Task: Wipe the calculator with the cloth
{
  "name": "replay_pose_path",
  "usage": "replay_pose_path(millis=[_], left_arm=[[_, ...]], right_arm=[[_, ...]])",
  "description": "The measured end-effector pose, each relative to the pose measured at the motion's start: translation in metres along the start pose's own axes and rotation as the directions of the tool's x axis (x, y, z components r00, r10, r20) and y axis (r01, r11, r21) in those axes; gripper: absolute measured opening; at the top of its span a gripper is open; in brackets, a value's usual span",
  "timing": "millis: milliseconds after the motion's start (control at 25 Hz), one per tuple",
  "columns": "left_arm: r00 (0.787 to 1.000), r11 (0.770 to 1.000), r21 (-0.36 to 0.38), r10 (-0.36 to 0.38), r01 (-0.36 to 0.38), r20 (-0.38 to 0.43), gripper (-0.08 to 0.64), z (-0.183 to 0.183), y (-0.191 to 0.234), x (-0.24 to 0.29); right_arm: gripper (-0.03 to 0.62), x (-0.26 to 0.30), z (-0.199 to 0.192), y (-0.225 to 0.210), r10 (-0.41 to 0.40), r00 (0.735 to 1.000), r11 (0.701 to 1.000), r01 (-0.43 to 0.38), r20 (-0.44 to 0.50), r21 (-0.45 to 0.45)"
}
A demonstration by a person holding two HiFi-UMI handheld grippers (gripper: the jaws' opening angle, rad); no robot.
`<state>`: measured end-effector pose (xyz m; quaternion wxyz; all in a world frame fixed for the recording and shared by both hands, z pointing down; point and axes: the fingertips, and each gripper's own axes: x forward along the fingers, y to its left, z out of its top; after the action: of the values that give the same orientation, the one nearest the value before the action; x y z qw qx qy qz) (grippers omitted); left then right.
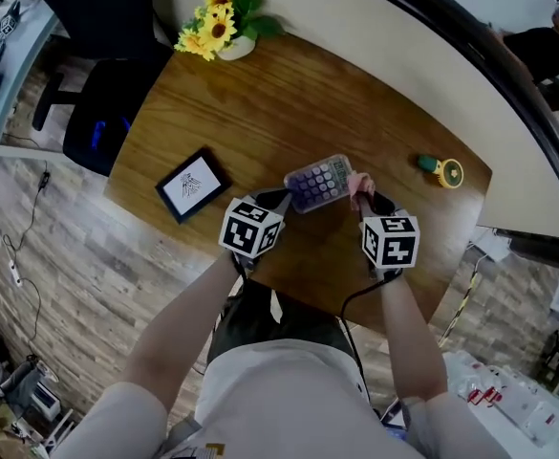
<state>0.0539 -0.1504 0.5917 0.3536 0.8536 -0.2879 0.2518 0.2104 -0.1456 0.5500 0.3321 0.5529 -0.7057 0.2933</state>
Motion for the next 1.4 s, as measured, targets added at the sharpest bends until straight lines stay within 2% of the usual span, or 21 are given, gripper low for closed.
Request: replay_pose_path(millis=[120,280,480,640,800,1000,1120,1320,1400], left_arm=[[1.0,0.999,0.051,0.015,-0.014,-0.022,0.003,0.008,-0.005,-0.015],[1.0,0.995,0.101,0.022,-0.023,0.012,0.002,0.032,-0.015,-0.041],[0.993,0.985,0.16,0.042,-0.06,0.115,0.002,0.079,-0.022,-0.083],[0.976,0.975,0.202,0.05,-0.094,0.212,0.002,0.116,-0.032,-0.121],[0.939,0.949,0.279,0.046,-0.148,0.342,0.003,0.161,-0.05,-0.168],[0.877,0.902,0.366,0.028,-0.229,0.48,0.002,0.21,-0.084,-0.227],[0.843,0.884,0.386,0.017,-0.264,0.538,0.002,0.231,-0.102,-0.26],[0.796,0.845,0.413,0.024,-0.339,0.604,0.002,0.247,-0.122,-0.302],[0.769,0.832,0.416,0.02,-0.367,0.639,0.002,0.253,-0.132,-0.32]], right_arm=[[0.037,-0.022,0.024,-0.001,0.026,0.997,0.995,-0.033,0.078,0.091],[0.038,-0.056,0.058,0.006,0.058,0.98,0.986,-0.086,0.189,0.141],[0.038,-0.108,0.109,0.02,0.096,0.94,0.986,-0.136,0.327,0.1],[0.038,-0.157,0.148,0.03,0.117,0.898,0.989,-0.145,0.425,0.035],[0.04,-0.205,0.182,0.043,0.131,0.853,0.991,-0.109,0.506,-0.072],[0.04,-0.257,0.208,0.057,0.187,0.781,0.982,-0.172,0.596,-0.083],[0.038,-0.287,0.221,0.07,0.214,0.747,0.977,-0.177,0.63,-0.121],[0.037,-0.327,0.237,0.09,0.239,0.711,0.969,-0.13,0.661,-0.21],[0.038,-0.342,0.24,0.096,0.248,0.688,0.966,-0.128,0.682,-0.223]])
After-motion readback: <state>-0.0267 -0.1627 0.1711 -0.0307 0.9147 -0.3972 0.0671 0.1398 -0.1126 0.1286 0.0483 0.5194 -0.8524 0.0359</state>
